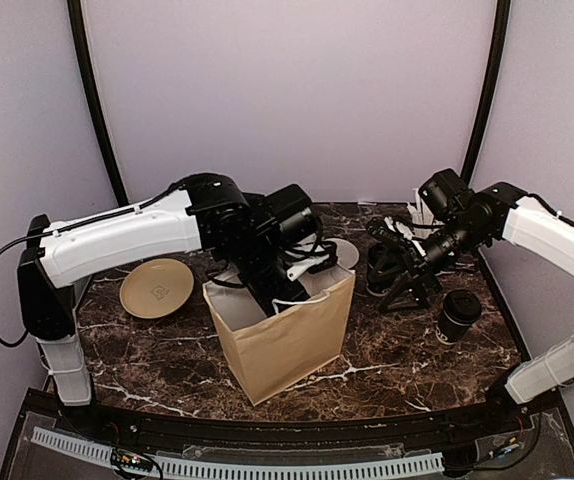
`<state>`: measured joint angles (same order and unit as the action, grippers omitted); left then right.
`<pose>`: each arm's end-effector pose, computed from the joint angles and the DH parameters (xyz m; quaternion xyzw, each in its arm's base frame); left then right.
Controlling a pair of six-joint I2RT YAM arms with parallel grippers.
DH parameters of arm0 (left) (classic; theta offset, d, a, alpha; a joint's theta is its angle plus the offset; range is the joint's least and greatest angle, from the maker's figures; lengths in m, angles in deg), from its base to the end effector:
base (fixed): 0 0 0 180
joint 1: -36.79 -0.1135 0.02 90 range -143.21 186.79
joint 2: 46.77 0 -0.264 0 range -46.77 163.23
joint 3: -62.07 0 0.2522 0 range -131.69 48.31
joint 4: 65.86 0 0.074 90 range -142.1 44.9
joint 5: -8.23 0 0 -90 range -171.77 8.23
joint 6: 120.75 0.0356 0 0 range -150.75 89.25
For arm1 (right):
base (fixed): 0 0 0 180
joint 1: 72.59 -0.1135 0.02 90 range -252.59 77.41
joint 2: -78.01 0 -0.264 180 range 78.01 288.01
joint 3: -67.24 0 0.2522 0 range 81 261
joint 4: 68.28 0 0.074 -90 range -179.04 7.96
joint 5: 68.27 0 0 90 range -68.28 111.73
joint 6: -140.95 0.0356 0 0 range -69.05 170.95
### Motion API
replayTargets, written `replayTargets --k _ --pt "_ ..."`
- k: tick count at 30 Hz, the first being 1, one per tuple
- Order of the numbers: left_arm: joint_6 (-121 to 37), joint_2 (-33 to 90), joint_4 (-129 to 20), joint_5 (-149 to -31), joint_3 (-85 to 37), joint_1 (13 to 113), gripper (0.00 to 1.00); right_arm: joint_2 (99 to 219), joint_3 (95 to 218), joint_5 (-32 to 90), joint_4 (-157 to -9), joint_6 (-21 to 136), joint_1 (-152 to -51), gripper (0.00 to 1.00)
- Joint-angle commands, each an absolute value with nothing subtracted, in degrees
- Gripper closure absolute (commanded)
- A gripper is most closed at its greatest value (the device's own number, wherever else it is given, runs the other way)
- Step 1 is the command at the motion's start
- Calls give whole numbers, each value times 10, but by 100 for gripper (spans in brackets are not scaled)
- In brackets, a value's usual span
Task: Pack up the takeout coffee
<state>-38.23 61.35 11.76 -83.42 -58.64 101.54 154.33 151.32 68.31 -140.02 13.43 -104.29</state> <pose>0.1674 -0.3572 0.3200 0.4706 0.8554 -0.1388 0.1663 0.1997 0.1537 0.3156 -0.5816 0.6860 0.3742 0.2261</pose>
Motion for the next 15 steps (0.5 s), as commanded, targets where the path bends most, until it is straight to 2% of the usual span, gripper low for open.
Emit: replayTargets --k 1,9,15 --pt "-371 580 161 -830 -669 1013 45 1550 1532 694 -1409 127 -1047 4" --pt "-355 555 167 -815 -765 1013 47 1561 1537 695 -1414 125 -1047 4" --pt "-371 485 120 -788 -736 1013 51 1564 1543 690 -1418 123 -1047 4"
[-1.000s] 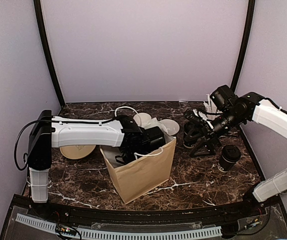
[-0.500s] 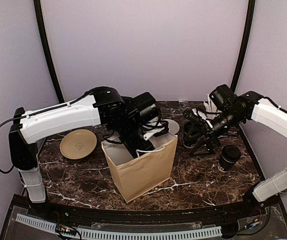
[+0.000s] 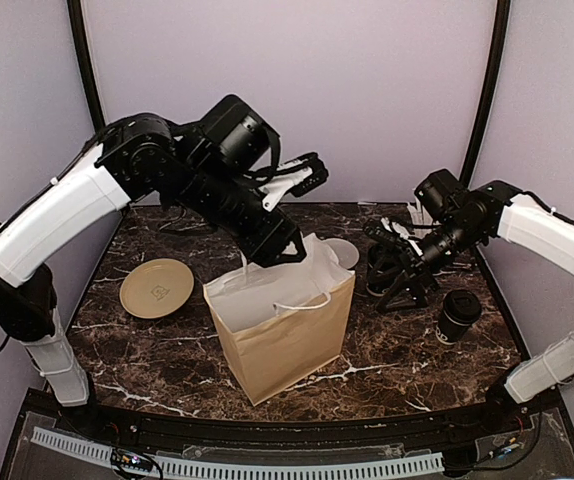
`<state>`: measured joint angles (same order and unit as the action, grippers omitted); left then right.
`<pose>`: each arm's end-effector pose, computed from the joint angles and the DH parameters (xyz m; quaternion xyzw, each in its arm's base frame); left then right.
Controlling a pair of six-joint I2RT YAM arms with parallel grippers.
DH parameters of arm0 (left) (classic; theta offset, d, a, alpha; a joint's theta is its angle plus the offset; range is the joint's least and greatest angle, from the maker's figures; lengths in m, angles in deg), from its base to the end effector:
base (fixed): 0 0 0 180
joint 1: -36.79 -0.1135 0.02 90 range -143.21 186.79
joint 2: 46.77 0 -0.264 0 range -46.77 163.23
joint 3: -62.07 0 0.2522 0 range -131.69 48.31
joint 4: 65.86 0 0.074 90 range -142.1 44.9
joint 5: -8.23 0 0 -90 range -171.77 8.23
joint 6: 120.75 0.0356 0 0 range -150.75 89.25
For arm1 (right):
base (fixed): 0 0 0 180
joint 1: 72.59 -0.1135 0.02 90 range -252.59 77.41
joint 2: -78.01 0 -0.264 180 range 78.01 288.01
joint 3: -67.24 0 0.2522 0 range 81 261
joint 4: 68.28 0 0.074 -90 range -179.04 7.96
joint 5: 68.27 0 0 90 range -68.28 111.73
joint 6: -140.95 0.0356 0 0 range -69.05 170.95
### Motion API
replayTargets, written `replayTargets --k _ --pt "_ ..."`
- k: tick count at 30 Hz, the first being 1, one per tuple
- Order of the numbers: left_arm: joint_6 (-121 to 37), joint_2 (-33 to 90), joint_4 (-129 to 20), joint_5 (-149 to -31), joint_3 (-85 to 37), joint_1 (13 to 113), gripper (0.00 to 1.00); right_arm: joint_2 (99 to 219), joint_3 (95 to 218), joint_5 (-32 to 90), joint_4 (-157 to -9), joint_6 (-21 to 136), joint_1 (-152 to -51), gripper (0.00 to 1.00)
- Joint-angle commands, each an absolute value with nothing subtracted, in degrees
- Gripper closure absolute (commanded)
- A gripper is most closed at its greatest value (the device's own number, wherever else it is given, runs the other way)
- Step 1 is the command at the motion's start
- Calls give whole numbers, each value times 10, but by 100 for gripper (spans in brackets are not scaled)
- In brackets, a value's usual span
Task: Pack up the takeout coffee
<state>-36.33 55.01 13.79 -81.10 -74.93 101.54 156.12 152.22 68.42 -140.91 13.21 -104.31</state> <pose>0.1532 -0.3238 0.4407 0.4532 0.8029 -0.2186 0.3197 0.2045 0.1568 0.3123 -0.5798 0.6903 0.3768 0.2128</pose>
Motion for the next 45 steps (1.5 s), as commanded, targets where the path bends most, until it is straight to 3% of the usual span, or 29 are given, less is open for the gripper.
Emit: replayTargets --k 1,8,13,17,19,21,28,29,34,45 --pt "-373 472 117 -779 -735 1013 51 1565 1547 685 -1422 120 -1047 4" --pt "-385 381 74 -726 -664 1013 49 1568 1579 671 -1442 113 -1047 6" --pt "-393 357 68 -674 -598 1008 31 1576 1589 665 -1447 112 -1047 6" --pt "-392 363 66 -671 -561 985 28 1577 1592 660 -1450 112 -1047 6" --pt "-392 365 57 -686 -544 962 32 1576 1594 657 -1450 112 -1047 6" --pt "-385 364 39 -714 -531 944 42 1574 1593 655 -1450 114 -1047 6" --pt "-334 390 -21 -805 -554 935 96 1565 1591 647 -1445 118 -1044 8" --pt "-332 395 -21 -833 -563 935 100 1564 1592 647 -1448 118 -1041 8" --pt "-333 405 -31 -887 -596 935 100 1557 1606 632 -1479 105 -999 9" --pt "-342 422 -21 -910 -569 935 100 1543 1583 447 -1506 116 -945 12"
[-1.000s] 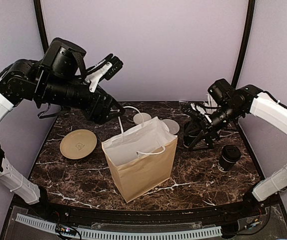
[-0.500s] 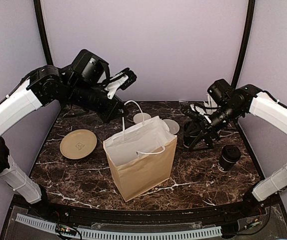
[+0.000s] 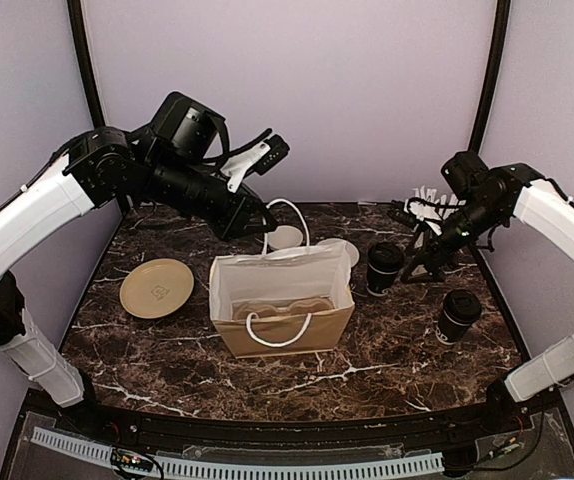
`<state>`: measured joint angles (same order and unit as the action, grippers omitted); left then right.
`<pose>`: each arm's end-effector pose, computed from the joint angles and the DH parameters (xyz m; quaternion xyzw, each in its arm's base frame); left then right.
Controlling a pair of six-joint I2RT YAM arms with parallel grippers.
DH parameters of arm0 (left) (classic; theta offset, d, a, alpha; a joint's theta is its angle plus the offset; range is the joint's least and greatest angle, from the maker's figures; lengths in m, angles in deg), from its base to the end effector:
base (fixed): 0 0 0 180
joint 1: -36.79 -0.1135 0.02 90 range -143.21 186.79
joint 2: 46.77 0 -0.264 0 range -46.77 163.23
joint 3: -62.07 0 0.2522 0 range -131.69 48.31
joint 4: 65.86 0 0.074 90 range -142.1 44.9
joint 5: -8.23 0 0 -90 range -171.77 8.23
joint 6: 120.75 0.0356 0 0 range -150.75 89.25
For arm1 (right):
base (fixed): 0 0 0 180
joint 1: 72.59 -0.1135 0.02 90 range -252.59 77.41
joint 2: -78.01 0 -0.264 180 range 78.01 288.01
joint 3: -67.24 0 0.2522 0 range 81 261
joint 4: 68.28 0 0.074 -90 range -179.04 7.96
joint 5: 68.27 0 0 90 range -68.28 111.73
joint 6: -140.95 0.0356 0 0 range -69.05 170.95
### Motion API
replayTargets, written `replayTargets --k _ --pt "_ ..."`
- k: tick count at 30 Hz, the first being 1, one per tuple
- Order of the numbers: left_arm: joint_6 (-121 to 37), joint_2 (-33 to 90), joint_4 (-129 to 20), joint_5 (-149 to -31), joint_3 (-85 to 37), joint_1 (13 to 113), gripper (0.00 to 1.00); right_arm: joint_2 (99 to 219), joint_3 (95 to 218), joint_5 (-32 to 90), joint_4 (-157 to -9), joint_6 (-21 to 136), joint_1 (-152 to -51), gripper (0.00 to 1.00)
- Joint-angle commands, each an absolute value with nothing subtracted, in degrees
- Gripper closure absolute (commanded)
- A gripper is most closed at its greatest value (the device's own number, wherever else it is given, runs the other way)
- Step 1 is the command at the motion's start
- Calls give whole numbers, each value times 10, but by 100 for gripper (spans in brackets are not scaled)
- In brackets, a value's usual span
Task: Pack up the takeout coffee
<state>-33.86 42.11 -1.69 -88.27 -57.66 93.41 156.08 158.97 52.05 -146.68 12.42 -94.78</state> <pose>0.1742 -0.2717 0.4467 0.4196 0.7725 -0.2793 0.3862 0.2295 0.1130 0.3366 -0.5254 0.7838 0.2226 0.2452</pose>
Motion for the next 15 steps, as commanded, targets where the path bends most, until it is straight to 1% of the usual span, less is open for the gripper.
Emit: replayTargets --k 1,5,9,12,15 --pt "-346 420 -20 -915 -567 935 100 1534 1576 437 -1514 110 -944 12" --pt "-351 407 -31 -934 -547 935 100 1476 1527 369 -1525 96 -934 12" --pt "-349 390 -50 -964 -525 938 100 1450 1470 315 -1555 56 -898 11" --pt "-346 382 -67 -974 -513 944 100 1421 1433 282 -1549 28 -877 3" --pt "-343 379 -72 -979 -503 951 100 1403 1416 255 -1539 -1 -861 1"
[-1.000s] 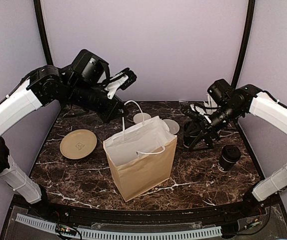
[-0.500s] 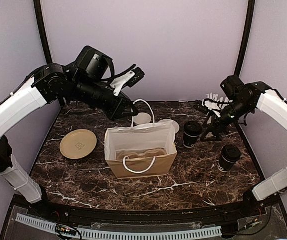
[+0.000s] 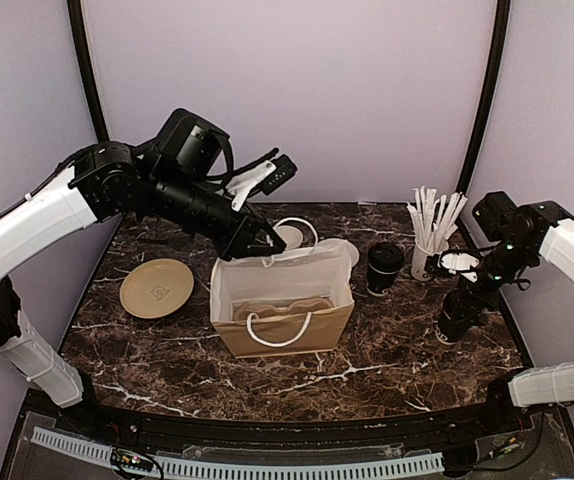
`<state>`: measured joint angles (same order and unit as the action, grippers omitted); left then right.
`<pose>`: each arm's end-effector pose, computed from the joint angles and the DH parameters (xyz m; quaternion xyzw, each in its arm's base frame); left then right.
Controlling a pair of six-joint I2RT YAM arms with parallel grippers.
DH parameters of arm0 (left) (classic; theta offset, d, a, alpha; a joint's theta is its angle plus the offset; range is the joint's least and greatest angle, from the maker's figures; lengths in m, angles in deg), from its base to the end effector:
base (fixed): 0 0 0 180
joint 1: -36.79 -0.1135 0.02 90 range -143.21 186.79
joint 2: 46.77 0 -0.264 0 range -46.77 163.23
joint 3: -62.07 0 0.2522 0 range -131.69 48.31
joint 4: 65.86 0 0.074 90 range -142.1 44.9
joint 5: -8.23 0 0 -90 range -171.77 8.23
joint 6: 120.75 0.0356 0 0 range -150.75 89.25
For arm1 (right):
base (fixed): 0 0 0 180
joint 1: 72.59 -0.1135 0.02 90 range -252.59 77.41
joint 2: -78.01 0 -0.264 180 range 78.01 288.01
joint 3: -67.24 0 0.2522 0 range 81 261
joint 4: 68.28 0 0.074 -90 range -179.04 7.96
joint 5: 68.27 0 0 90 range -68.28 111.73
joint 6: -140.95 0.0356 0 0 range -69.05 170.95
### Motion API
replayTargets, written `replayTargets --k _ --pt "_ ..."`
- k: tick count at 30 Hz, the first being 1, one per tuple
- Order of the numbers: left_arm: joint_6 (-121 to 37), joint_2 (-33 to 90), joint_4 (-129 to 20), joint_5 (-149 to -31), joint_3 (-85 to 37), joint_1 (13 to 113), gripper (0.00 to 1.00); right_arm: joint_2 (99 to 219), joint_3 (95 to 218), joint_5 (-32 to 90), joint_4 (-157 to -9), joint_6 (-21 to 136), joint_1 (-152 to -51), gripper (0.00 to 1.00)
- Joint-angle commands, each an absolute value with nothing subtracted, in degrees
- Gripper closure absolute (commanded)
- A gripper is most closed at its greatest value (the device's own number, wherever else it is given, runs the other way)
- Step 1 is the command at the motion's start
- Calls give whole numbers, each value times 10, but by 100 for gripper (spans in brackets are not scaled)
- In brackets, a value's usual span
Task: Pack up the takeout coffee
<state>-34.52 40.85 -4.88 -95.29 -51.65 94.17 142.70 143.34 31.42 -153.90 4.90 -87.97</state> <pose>0.1680 -0.2779 0.4261 0.4456 0.7612 -0.3236 0.3425 0.1759 0.0546 0.2971 -0.5141 0.8426 0.0445 0.1541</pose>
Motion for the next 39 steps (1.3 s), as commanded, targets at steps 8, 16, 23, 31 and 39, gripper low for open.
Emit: replayTargets --k 8,16,23,31,39 --pt "-341 374 -77 -982 -495 971 100 1435 1430 236 -1522 -36 -812 2" --pt "-339 373 -77 -980 -487 979 100 1489 1451 249 -1510 -52 -773 1" --pt "-338 375 -76 -977 -483 981 100 1521 1457 276 -1518 -66 -755 1" --pt "-337 381 -74 -976 -482 981 100 1531 1466 321 -1538 -79 -753 1" --pt "-336 385 -70 -974 -486 982 100 1550 1459 318 -1527 -71 -753 7"
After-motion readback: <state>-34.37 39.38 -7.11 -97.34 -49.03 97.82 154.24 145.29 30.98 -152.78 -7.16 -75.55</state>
